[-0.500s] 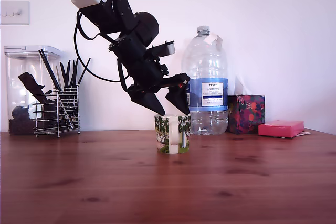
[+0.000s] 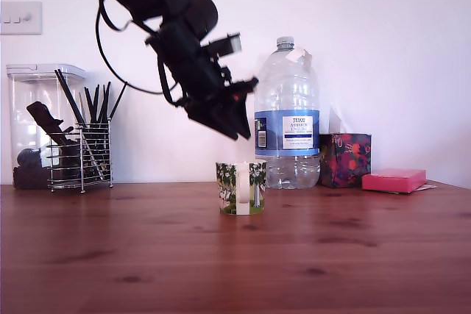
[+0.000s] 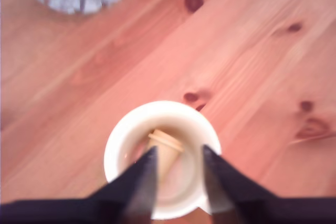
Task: Pick up the coffee capsules from the table one by one and drop them inside the nearest coffee cup
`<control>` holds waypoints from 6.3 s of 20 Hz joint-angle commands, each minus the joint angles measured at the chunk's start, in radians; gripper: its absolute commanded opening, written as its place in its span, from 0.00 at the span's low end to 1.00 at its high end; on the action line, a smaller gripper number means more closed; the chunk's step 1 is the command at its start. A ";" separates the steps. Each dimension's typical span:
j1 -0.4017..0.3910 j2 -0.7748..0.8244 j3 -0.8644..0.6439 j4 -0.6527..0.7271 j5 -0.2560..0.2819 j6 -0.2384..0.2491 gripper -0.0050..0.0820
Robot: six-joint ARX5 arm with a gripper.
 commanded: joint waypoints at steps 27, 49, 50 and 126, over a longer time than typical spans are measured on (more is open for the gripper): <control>0.004 -0.618 -0.841 0.359 -0.011 -0.154 0.04; -0.021 -0.809 -1.401 0.896 0.123 -0.153 0.04; -0.021 -0.809 -1.398 0.899 0.122 -0.153 0.04; 0.024 -0.167 -0.922 0.785 0.173 0.231 0.30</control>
